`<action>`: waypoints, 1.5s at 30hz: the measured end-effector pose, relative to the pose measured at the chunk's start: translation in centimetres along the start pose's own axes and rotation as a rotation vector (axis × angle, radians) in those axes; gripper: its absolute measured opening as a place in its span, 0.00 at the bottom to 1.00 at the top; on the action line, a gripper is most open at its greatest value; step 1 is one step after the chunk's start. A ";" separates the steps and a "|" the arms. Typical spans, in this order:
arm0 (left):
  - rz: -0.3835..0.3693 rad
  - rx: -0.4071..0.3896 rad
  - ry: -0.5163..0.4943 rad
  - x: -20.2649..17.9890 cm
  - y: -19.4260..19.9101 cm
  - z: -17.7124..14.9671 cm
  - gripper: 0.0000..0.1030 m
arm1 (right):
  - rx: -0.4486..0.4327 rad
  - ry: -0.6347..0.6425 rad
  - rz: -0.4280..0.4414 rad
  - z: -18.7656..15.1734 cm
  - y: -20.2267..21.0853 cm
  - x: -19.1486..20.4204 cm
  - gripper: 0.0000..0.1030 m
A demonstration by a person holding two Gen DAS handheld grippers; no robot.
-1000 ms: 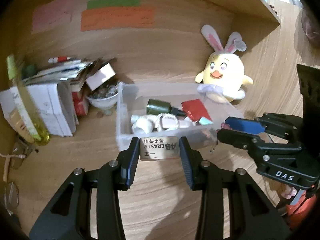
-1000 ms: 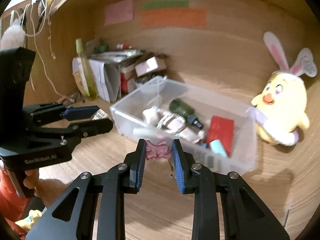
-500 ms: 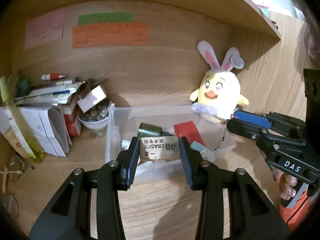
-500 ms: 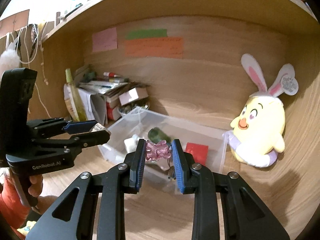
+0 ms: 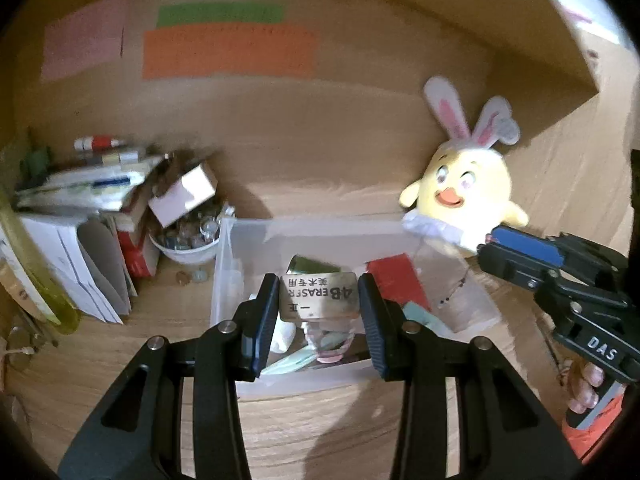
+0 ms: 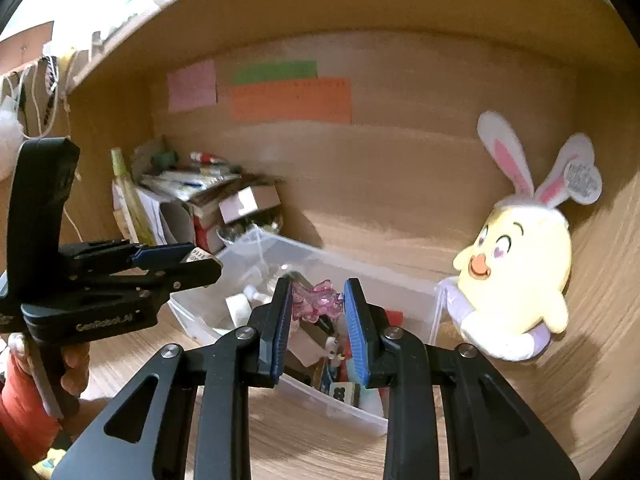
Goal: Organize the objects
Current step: 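Carry the held eraser and pink charm up and over the clear bin, then open the left tool to drop the eraser while the right releases the charm into the bin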
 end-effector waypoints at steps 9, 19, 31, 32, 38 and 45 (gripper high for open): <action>0.028 0.085 0.009 1.3 -3.4 -2.1 0.39 | 0.100 -0.012 -0.011 -3.0 -3.7 -0.8 0.23; 0.044 0.119 -0.021 1.2 -4.4 -3.3 0.39 | 0.200 -0.028 -0.039 -5.8 -6.6 -1.7 0.23; 0.062 0.058 -0.072 0.3 -3.3 -2.8 0.60 | 0.251 -0.015 -0.053 -6.6 -7.2 -1.7 0.36; 0.063 0.051 -0.076 0.2 -3.2 -2.7 0.62 | 0.245 -0.014 -0.056 -6.5 -7.0 -1.8 0.40; 0.069 0.031 -0.076 0.0 -2.4 -2.1 0.65 | 0.212 -0.003 -0.059 -5.6 -5.9 -1.7 0.43; 0.062 0.001 -0.088 -0.8 -0.4 -1.5 0.73 | 0.168 0.009 -0.067 -4.7 -3.7 -1.3 0.53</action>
Point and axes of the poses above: each gripper's, at about its wrist camera, not at the fingertips, and y roughly against the way its jaws point, x to its left, z to its top, the point moved 4 cm from there along -y, roughly the way its jaws point, and after that the axes turned 14 degrees about -x, right-handed, at the moved point
